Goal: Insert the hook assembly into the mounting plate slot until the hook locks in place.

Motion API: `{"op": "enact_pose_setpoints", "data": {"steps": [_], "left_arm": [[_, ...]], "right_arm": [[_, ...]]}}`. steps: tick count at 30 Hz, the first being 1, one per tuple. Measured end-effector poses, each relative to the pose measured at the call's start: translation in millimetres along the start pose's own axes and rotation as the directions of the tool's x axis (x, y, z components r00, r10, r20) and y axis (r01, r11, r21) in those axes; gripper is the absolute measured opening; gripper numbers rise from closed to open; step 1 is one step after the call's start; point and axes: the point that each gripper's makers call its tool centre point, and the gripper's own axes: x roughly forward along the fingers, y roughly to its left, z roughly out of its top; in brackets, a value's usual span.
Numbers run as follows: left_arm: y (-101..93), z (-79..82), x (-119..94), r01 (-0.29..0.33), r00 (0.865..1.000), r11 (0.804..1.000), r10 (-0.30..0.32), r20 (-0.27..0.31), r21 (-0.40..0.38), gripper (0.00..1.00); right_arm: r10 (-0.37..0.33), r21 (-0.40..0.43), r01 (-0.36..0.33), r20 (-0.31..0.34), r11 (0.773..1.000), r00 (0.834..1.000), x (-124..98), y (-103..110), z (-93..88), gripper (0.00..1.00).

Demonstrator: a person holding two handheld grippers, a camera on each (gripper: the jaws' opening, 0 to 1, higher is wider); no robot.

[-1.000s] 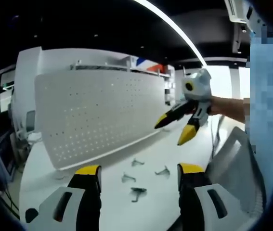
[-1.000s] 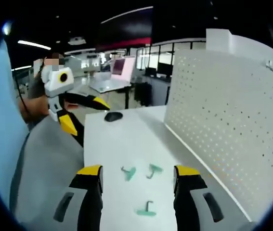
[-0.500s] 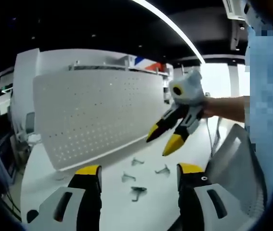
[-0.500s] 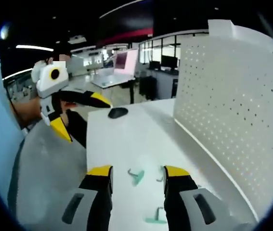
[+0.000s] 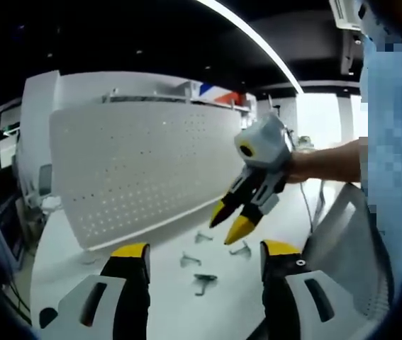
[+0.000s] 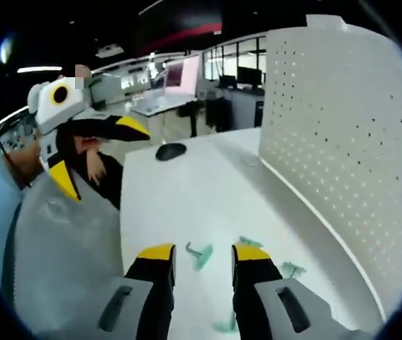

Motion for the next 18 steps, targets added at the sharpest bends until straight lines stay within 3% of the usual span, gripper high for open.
{"op": "enact_pose_setpoints", "data": {"steps": [18], "left_arm": [[1.8, -1.0, -1, -0.005, 1.000, 1.000, 0.005, 0.000, 0.006, 0.64]], "right_arm": [[0.032, 0.013, -0.031, -0.116, 0.999, 0.993, 43, 2, -17.7, 0.17]]}}
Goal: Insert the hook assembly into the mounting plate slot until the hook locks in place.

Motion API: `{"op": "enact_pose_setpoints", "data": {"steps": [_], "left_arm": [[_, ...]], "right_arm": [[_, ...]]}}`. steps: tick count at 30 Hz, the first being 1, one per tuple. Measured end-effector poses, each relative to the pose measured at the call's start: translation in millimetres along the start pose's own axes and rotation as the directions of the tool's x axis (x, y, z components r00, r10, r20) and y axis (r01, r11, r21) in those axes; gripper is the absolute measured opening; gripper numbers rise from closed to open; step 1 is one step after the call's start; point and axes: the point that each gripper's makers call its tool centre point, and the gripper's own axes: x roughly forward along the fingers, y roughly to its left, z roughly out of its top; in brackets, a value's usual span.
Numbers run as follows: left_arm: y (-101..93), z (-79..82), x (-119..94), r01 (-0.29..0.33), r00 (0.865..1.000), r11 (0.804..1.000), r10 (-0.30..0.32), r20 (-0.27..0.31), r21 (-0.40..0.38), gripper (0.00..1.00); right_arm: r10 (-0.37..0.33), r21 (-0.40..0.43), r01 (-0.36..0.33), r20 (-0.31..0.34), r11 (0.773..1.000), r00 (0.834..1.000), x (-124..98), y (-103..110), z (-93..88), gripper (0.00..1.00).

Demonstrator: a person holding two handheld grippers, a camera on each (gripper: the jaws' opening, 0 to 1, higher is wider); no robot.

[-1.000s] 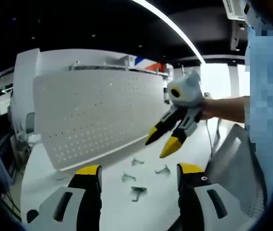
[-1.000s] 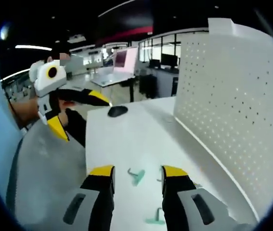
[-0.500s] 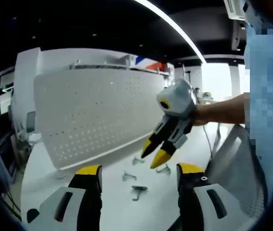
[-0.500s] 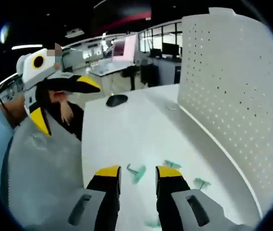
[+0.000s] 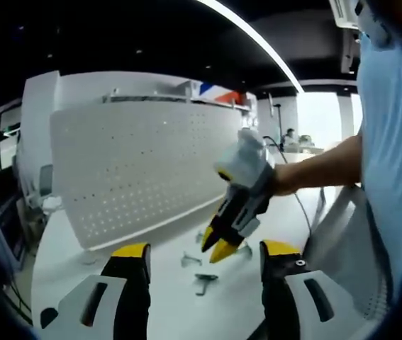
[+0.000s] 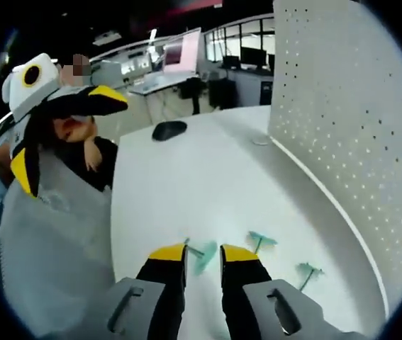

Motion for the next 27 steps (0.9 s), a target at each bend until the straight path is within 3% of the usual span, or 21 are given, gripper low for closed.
{"op": "enact_pose_setpoints", "data": {"steps": [17, 27], "left_arm": [[-2.1, 3.3, -2, -0.002, 1.000, 1.000, 0.002, 0.011, 0.001, 0.63], [-3.7, 4.4, -1, 0.002, 1.000, 1.000, -0.002, 0.014, -0.003, 0.63]], "right_arm": [[-0.013, 0.021, 0.015, -0.113, 1.000, 0.994, 32, -3, -14.6, 0.07], [-0.039, 0.044, 0.047, -0.152, 0.998, 0.988, 38, -7, -19.4, 0.06]]}}
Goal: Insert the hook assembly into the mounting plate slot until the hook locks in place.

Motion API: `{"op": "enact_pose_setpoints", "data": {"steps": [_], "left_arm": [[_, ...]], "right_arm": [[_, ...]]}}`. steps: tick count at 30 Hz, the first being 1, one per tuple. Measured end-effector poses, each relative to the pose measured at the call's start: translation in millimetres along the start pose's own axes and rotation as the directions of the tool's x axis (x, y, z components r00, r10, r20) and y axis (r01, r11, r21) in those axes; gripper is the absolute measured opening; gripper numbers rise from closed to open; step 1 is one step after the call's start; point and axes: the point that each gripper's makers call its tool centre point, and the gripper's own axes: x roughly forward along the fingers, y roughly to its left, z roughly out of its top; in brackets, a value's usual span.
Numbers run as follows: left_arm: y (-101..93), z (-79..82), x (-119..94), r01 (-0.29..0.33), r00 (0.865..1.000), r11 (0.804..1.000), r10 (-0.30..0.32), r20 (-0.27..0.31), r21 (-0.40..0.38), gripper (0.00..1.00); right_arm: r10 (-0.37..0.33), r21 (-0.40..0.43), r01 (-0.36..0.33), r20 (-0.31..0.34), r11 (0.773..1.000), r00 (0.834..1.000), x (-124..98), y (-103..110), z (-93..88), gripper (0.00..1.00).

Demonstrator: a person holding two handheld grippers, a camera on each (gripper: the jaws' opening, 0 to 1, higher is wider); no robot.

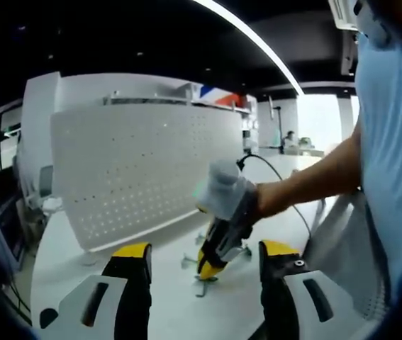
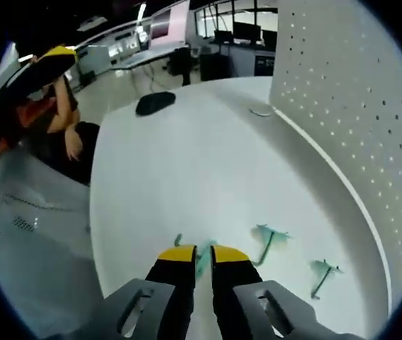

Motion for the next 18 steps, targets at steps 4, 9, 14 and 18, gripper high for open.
{"op": "enact_pose_setpoints", "data": {"steps": [4, 9, 14, 18], "left_arm": [[-0.5, 0.3, -0.2, 0.003, 1.000, 1.000, -0.003, 0.002, -0.002, 0.63], [-0.8, 1.0, -0.6, 0.003, 1.000, 1.000, -0.003, 0.005, -0.001, 0.62], [-1.0, 2.1, -1.1, 0.002, 1.000, 1.000, -0.002, 0.010, -0.001, 0.62], [-1.7, 2.1, -1.0, 0.005, 1.000, 1.000, -0.005, 0.010, 0.000, 0.62]], "right_arm": [[-0.010, 0.012, 0.010, -0.009, 1.000, 1.000, 2.9, -0.7, -1.5, 0.06], [-0.016, 0.020, 0.017, -0.018, 1.000, 1.000, 4.9, -1.4, -0.9, 0.05], [-0.027, 0.026, 0.028, -0.029, 0.999, 0.999, 7.3, -4.1, -2.1, 0.05], [-0.032, 0.028, 0.033, -0.041, 0.999, 0.999, 7.5, -5.0, -4.2, 0.04]]}}
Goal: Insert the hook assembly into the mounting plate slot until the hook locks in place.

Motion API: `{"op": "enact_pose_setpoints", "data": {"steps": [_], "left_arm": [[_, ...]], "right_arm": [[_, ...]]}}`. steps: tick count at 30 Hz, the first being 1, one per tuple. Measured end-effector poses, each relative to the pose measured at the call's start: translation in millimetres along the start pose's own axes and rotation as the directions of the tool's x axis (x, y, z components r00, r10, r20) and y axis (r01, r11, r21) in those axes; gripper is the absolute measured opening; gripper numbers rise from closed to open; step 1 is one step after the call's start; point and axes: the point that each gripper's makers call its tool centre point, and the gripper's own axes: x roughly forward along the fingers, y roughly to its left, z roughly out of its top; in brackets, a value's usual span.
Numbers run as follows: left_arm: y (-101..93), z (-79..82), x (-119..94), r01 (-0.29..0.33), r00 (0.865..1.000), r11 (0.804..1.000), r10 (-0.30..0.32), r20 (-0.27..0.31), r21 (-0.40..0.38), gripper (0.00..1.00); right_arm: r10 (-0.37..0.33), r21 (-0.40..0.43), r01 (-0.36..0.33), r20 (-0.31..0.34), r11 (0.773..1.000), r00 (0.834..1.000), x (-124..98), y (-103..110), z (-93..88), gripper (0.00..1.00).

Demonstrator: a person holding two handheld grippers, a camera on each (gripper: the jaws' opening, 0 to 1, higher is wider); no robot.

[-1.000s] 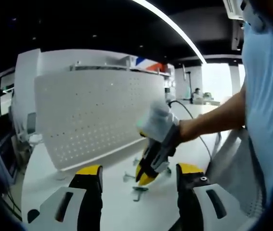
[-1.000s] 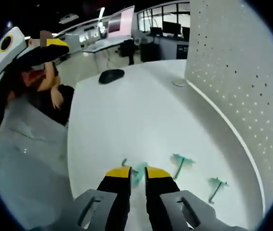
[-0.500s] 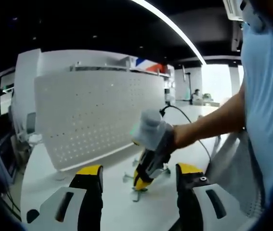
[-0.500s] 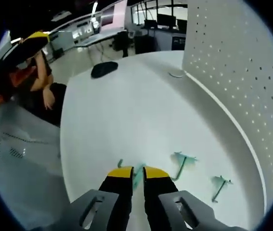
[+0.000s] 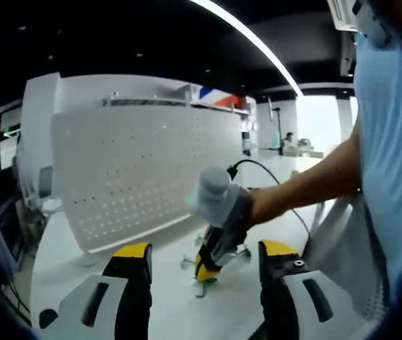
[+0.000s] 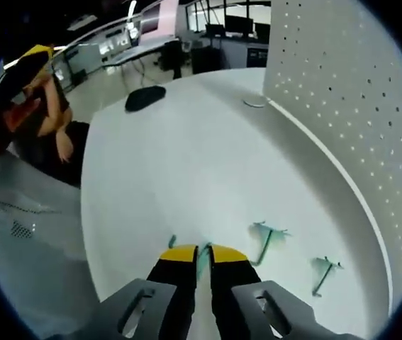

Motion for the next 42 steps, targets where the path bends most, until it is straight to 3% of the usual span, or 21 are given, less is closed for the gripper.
{"op": "enact_pose_setpoints", "data": {"steps": [12, 25, 32, 42], "left_arm": [[1.7, 0.9, -1, -0.002, 1.000, 1.000, 0.003, 0.009, -0.006, 0.62], [1.0, 0.7, -1, 0.002, 1.000, 1.000, -0.002, 0.005, 0.001, 0.61], [1.1, 1.1, -1, 0.000, 1.000, 1.000, 0.000, 0.006, 0.003, 0.61], [2.6, 1.6, -1, -0.005, 1.000, 1.000, 0.005, 0.010, -0.001, 0.60]], "right_arm": [[0.003, 0.008, -0.003, -0.006, 1.000, 1.000, 1, -1, -0.8, 0.01], [0.006, 0.033, -0.007, 0.031, 0.999, 0.999, -8, -4, 5.2, 0.00], [0.017, -0.016, -0.017, 0.044, 1.000, 0.999, -10, 3, 9.7, 0.03], [0.001, -0.140, -0.004, -0.021, 0.990, 1.000, 3, 6, 2.0, 0.03]]}}
